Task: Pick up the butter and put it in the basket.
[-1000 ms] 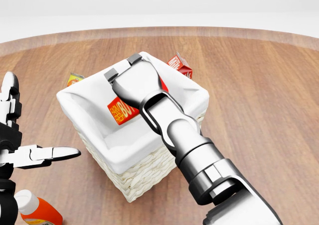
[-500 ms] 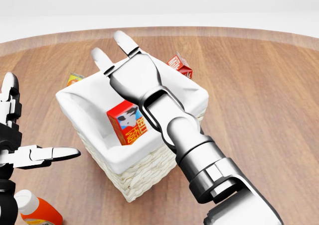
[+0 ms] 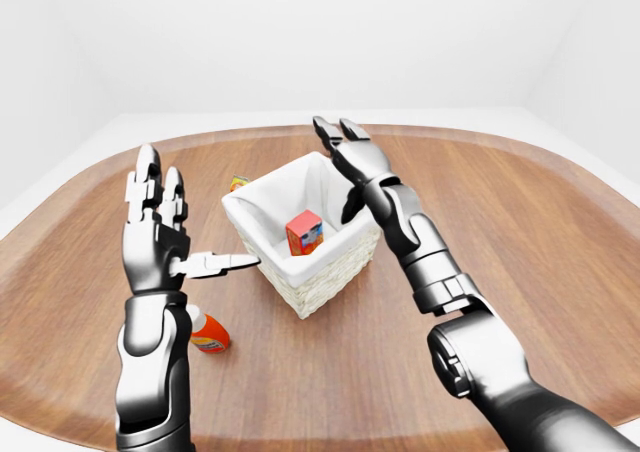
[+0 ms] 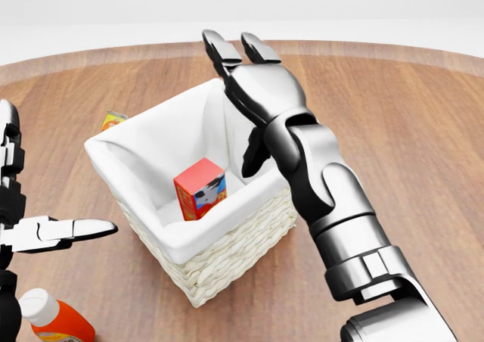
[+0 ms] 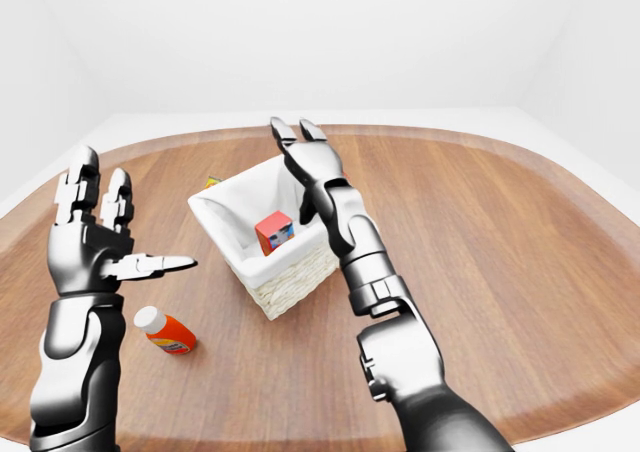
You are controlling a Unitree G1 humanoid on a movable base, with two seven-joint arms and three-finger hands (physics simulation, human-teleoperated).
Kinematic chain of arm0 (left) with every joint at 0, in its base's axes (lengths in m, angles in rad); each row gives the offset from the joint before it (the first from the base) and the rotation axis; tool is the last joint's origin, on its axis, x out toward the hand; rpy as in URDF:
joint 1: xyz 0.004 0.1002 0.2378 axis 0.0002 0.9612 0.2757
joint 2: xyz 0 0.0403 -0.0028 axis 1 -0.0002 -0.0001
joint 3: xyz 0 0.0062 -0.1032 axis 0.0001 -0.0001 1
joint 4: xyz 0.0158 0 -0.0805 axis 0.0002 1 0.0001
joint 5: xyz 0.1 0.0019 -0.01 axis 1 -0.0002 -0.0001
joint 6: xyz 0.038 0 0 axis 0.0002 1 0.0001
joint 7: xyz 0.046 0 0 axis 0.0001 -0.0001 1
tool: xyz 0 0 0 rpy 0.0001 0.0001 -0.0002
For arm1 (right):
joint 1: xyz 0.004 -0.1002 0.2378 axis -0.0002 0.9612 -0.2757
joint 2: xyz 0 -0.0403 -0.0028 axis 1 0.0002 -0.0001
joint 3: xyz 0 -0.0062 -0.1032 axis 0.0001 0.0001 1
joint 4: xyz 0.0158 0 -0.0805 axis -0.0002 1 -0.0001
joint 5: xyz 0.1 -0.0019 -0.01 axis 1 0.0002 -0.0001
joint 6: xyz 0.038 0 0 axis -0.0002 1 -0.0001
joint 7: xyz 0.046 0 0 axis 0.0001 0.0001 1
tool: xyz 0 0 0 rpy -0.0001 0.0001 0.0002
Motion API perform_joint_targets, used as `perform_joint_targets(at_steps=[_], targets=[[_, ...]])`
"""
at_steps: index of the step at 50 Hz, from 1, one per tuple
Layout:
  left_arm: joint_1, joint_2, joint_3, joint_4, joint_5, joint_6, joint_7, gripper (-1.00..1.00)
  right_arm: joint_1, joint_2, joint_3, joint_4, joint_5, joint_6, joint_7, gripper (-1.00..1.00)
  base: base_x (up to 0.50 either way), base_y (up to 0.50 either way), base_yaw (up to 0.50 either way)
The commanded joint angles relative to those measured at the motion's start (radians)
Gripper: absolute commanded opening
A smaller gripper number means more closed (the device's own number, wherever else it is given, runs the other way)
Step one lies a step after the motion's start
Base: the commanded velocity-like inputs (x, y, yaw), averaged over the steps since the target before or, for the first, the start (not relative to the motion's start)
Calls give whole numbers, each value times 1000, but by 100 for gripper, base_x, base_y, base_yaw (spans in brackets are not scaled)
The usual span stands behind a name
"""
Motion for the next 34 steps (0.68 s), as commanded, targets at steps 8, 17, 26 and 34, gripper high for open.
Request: perform_joint_targets(at_steps=[8,17,26,34], targets=[[-19,0,-17,-41,19,0,9,100,410,27,-91,-649,969,0,-28,100,0,0,0],[-17,-7,-26,-48,26,0,6,100,521,36,-77,-746,1081,0,-165,100,0,0,0],[-13,-9,-26,-63,25,0,4,100,684,53,-48,-823,1092,0,-185,100,0,0,0],[-16,-11,-31,-71,29,0,5,100,707,47,-57,-849,1118,0,-171,100,0,0,0]])
